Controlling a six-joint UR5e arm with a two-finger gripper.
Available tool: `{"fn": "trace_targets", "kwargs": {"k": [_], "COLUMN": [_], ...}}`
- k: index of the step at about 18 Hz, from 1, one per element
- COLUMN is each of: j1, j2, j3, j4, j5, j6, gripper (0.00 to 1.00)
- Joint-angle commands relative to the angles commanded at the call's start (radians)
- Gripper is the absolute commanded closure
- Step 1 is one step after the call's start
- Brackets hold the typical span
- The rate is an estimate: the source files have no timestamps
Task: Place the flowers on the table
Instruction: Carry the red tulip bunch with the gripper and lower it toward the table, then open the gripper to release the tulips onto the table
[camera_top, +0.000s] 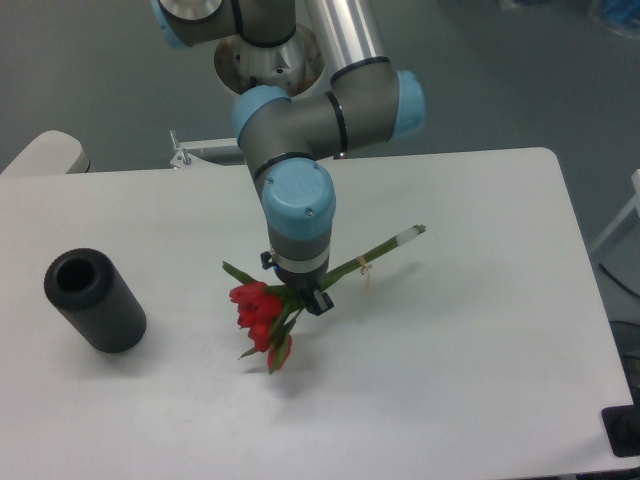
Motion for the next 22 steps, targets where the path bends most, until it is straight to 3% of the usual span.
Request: {"fn": "trace_targets", "kwargs": {"k": [10,14,17,22], "j1": [-0.063,-0.074,-0.072,-0.064], "j2": [0.0,-0.003,-0.003,-0.005], "j3": [-0.084,-0.086,-0.086,-0.08], "j4": [0.021,0.031,0.037,0.046], "j5": [0.002,0.002,0.002,0.002], "j6": [0.0,0.002,0.0,0.002], "gripper": [0.69,0.45,0.0,0.0]}}
